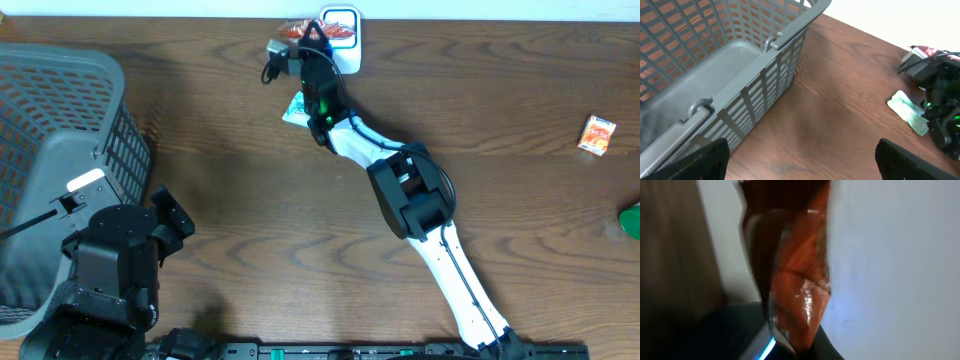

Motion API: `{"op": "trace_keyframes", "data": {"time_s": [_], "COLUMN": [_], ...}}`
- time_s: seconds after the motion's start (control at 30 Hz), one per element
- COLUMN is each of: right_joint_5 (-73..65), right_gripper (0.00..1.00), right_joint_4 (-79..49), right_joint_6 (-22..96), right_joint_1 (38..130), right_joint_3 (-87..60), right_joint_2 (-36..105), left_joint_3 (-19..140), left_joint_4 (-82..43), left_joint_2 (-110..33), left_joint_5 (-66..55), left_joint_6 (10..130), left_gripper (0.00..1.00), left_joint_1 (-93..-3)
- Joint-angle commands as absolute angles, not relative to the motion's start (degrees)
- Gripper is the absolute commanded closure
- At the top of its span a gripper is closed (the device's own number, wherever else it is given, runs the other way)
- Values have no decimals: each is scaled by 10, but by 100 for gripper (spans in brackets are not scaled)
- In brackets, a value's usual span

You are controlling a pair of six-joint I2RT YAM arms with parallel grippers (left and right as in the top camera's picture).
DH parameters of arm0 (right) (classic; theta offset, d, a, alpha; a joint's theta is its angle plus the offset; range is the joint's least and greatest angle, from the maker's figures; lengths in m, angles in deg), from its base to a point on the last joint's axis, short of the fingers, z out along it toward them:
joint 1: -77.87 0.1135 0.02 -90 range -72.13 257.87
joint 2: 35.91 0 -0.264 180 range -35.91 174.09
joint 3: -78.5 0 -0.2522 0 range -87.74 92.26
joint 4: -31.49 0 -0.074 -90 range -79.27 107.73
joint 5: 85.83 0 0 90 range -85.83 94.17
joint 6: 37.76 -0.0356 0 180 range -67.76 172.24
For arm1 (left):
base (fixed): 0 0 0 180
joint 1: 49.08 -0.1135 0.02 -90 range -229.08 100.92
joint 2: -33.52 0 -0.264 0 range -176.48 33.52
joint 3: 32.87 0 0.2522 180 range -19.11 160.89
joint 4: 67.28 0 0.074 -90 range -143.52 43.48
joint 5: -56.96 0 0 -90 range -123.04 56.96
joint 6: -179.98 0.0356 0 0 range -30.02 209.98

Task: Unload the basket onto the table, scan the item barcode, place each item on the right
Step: 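Carry the candy bar to the right table edge and release it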

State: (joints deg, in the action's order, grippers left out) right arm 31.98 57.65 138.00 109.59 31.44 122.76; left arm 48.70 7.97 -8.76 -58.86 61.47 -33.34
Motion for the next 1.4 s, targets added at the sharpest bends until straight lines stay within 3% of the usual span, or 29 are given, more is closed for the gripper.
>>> {"op": "trace_keyframes", "data": {"time_s": [0.0, 0.53, 0.87, 1.17, 1.2, 1.37], "right_joint_5": [305, 354, 412, 519, 517, 506], "right_gripper": [99, 99, 99, 99, 99, 99], "right_joint_4": [582, 429, 371, 39, -57, -266], "right_joint_6": [1345, 1189, 1186, 974, 910, 762], "right_joint_1": [1092, 1102, 1105, 1073, 1050, 956], "right_joint_3": [315, 314, 314, 314, 314, 314], "right_joint_2": [1242, 1247, 1104, 909, 879, 855], "left_joint_3": [486, 486, 486, 486, 486, 486], "left_joint_4": [80, 80, 80, 80, 80, 80], "left_joint_2": [-87, -87, -87, -87, -87, -87], "left_joint_5": [-596, -596, -596, -596, -596, -596], "left_joint_6": [614, 614, 614, 614, 614, 614], "left_gripper": [7, 7, 7, 7, 7, 7], "left_joint_1": [-336, -336, -336, -336, -336, -336]}}
